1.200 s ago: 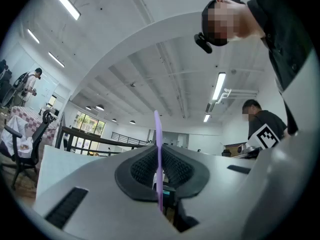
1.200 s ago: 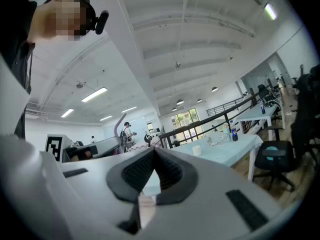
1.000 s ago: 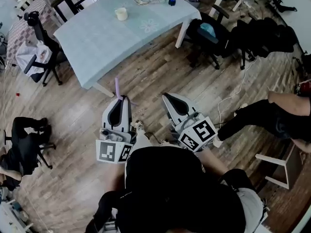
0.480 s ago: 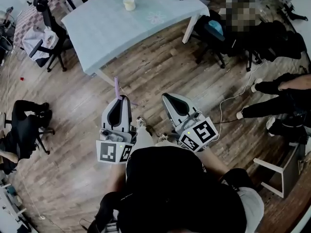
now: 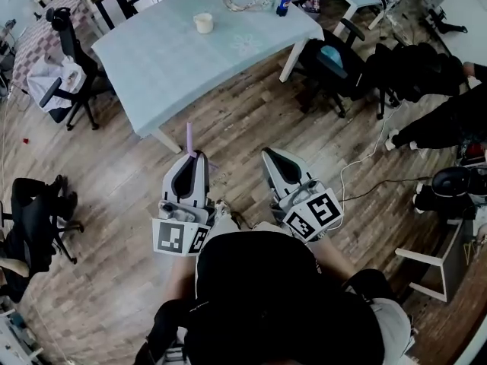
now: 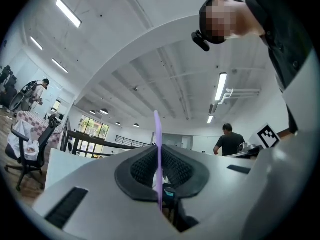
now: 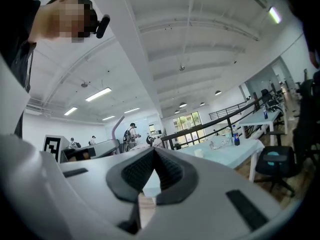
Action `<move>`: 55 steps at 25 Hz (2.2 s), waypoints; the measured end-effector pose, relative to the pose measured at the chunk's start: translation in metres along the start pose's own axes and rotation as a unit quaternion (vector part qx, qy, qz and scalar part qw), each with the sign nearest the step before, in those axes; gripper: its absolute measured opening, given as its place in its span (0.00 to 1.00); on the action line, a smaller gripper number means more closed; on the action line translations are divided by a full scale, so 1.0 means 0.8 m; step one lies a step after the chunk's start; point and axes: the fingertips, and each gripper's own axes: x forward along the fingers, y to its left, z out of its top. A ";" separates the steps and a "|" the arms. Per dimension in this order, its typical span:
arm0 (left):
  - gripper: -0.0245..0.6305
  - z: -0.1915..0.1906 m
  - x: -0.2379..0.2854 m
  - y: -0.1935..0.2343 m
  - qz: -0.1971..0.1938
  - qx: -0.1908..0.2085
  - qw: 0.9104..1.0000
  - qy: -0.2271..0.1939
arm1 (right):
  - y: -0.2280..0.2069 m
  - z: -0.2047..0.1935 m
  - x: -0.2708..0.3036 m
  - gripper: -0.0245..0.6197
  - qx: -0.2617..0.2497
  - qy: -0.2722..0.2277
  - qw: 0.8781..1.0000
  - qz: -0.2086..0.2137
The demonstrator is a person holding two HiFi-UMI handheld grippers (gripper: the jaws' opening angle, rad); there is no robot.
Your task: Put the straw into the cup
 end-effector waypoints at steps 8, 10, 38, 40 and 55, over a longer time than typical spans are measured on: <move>0.08 0.025 0.013 0.053 -0.026 0.010 0.999 -0.016 | 0.018 0.009 0.054 0.05 -0.017 -0.018 1.000 -0.017; 0.08 0.029 0.012 0.063 -0.024 0.012 0.999 -0.018 | 0.021 0.011 0.064 0.05 -0.019 -0.020 0.999 -0.016; 0.08 -0.011 0.225 0.112 0.013 0.016 1.000 -0.005 | -0.159 0.051 0.215 0.05 0.001 -0.008 0.999 0.038; 0.08 -0.011 0.252 0.110 0.018 0.021 1.000 -0.006 | -0.180 0.058 0.228 0.05 0.003 -0.005 0.999 0.049; 0.08 -0.030 0.395 0.105 0.075 0.035 0.996 -0.024 | -0.317 0.091 0.275 0.05 0.006 0.010 0.994 0.104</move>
